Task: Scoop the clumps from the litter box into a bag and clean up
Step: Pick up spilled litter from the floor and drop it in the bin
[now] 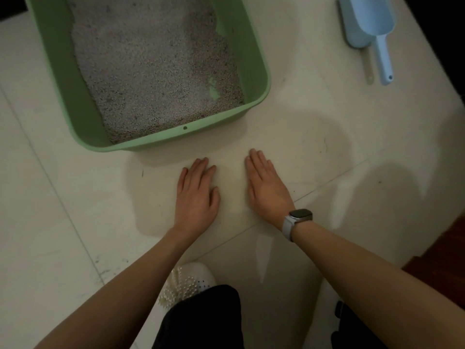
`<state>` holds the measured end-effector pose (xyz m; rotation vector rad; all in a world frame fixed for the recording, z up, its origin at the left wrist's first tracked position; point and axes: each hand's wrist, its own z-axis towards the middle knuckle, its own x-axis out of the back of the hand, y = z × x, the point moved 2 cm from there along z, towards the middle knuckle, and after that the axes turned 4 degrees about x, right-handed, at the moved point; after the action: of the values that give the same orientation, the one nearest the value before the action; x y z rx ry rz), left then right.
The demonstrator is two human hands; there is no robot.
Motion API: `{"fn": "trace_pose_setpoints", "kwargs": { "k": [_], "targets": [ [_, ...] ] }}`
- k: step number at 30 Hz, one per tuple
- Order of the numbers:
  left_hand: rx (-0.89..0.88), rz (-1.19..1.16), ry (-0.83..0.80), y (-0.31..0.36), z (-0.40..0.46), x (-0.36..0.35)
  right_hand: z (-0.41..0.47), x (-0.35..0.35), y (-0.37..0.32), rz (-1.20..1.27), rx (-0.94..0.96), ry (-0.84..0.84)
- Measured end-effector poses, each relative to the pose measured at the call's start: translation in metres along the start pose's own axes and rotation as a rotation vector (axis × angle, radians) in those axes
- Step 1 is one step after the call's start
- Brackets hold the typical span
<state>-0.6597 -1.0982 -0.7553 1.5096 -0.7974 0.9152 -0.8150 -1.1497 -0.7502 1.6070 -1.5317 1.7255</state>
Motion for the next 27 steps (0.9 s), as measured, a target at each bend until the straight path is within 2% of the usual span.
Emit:
{"fn": "trace_pose_setpoints", "kwargs": {
  "k": [3, 5, 6, 9, 14, 20, 27],
  "targets": [
    [0.01, -0.005, -0.002, 0.0, 0.0, -0.001, -0.009, 0.017, 0.006, 0.158, -0.075, 0.167],
    [0.015, -0.007, -0.009, -0.001, 0.0, -0.001, -0.011, 0.029, 0.011, 0.062, -0.182, 0.379],
    [0.016, -0.01, -0.012, -0.001, 0.0, -0.001, -0.011, 0.031, 0.013, -0.032, -0.23, 0.433],
    [0.016, -0.012, -0.024, -0.002, 0.0, -0.001, -0.004, 0.028, 0.014, -0.205, -0.333, 0.312],
    [0.01, -0.006, -0.02, -0.002, 0.0, -0.001, 0.018, 0.021, 0.016, -0.379, -0.341, 0.136],
    [0.023, 0.008, 0.032, 0.0, 0.003, -0.002, 0.026, 0.016, 0.012, -0.507, -0.244, 0.233],
    [0.017, 0.039, 0.052, 0.0, 0.025, 0.001, 0.033, 0.016, 0.02, -0.586, -0.177, 0.264]
  ]
}}
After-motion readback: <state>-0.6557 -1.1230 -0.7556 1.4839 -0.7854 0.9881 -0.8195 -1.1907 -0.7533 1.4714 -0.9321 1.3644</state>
